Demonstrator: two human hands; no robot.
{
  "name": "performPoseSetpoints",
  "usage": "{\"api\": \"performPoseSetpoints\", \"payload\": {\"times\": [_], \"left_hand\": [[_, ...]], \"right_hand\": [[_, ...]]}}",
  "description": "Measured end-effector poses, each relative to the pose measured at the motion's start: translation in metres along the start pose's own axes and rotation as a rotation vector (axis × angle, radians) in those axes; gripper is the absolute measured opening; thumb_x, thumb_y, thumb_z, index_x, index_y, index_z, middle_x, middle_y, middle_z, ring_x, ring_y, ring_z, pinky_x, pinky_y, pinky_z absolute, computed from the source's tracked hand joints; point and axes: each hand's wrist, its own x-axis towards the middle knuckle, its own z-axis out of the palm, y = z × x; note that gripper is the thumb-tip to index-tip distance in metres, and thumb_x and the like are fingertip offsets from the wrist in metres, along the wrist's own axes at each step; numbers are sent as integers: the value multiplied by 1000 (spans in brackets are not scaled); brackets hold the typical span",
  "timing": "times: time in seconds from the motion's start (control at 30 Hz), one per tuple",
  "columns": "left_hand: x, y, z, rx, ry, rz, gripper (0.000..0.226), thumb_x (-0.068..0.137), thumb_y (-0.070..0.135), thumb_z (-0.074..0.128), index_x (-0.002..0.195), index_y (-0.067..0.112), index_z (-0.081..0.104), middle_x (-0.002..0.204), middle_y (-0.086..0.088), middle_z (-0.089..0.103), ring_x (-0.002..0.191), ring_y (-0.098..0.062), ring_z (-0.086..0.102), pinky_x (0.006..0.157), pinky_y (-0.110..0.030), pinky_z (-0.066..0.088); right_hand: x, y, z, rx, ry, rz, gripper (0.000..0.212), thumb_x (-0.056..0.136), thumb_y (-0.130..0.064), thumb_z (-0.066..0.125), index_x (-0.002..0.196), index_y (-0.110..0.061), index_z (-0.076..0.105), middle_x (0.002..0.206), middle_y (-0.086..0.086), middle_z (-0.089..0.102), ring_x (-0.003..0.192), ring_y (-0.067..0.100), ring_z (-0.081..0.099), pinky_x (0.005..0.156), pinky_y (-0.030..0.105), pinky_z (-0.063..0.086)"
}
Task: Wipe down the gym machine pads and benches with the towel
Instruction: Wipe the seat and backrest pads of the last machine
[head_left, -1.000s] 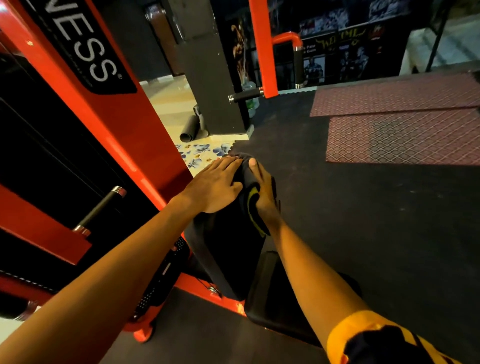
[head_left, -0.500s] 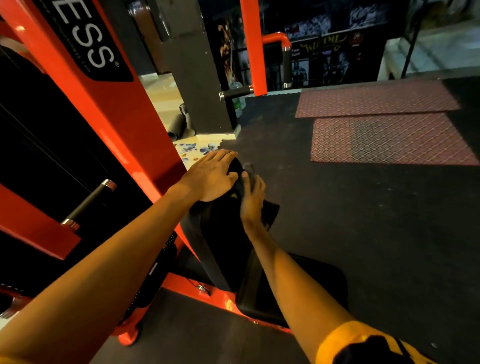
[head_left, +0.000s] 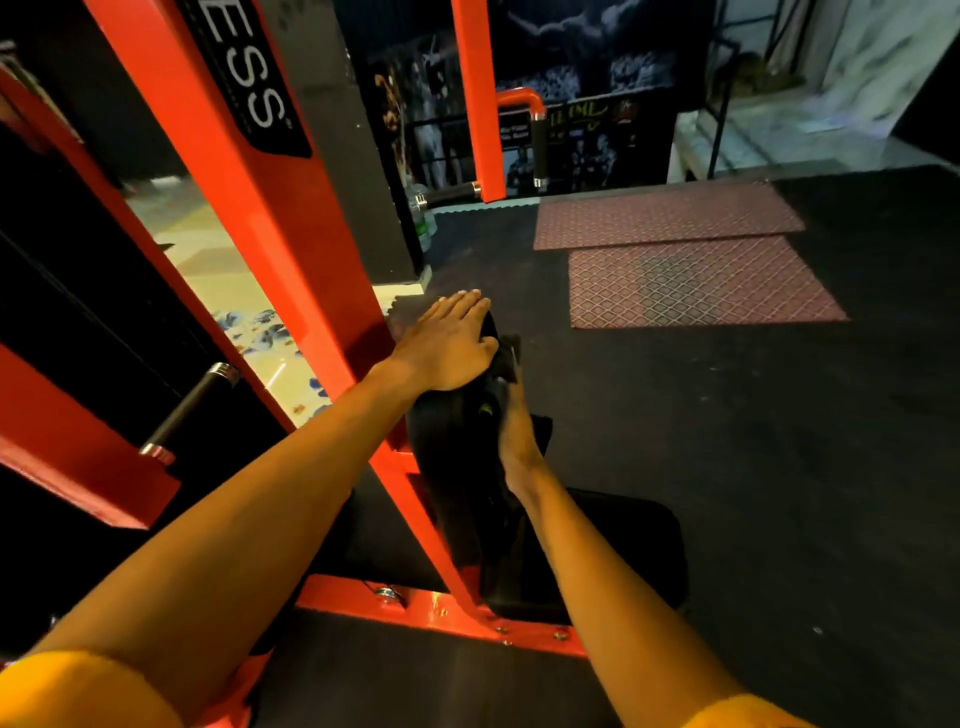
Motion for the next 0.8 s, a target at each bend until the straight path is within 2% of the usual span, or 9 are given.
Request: {"api": "performPoseSetpoints", "payload": {"times": [0.13,0.27,0.37,0.47,0.5,0.57,0.63,0.7,0.8], "left_hand": [[-7,-2,3,-21,28,95,64,106,34,36,163,11,16,172,-6,5,158,-19,0,128,-35,0],[-20,-14,14,-8,122,199,59,106,30,34,161,10,24,171,-7,8,158,-19,4,128,-34,1],[-39,-24,25,-22,251,328,63,102,38,21,156,9,38,168,-9,22,157,-20,16,126,-29,2],[-50,-32,37,-39,388,414,69,100,41,15,147,6,52,161,-11,39,151,-23,32,125,-29,10],[-51,-33,40,-43,428,425,66,102,39,18,145,5,54,158,-12,43,150,-24,36,125,-30,12],[-55,-34,44,-43,490,445,60,103,35,23,141,4,58,154,-14,49,146,-27,42,124,-33,18],[-60,-34,50,-54,565,459,55,104,30,29,136,2,62,148,-15,55,142,-29,48,123,-37,25],[-62,-32,55,-59,631,462,51,104,27,32,132,1,65,144,-16,59,138,-30,52,121,-41,32],[-62,-29,59,-91,653,433,51,103,27,32,131,1,65,141,-16,61,137,-29,53,122,-42,33]], "right_hand": [[-53,2,3,46,61,-54,71,99,-53,56,161,-29,33,164,-3,39,150,13,37,123,38,32],[-67,-8,0,8,207,136,48,110,-41,41,154,-20,46,150,1,52,139,21,48,121,42,36],[-79,-30,14,41,261,9,40,112,-31,41,150,-21,48,141,-5,57,131,14,52,111,27,42],[-89,-36,33,75,295,-156,37,112,-28,40,148,-24,48,133,-15,58,123,2,56,109,22,45],[-94,-32,41,65,343,-212,36,111,-30,43,146,-25,50,131,-17,59,123,1,56,111,24,44],[-107,-7,59,-112,613,-326,43,107,-42,48,143,-21,58,135,-11,62,127,7,56,112,24,40],[-121,28,74,-318,854,-370,57,102,-54,46,142,-15,61,137,3,66,127,17,57,101,21,42],[-131,49,78,-390,980,-250,58,103,-53,43,142,-15,61,135,12,68,124,30,60,94,31,46],[-131,52,83,-283,1142,-48,47,107,-48,42,134,-21,68,124,17,71,113,43,65,88,45,50]]}}
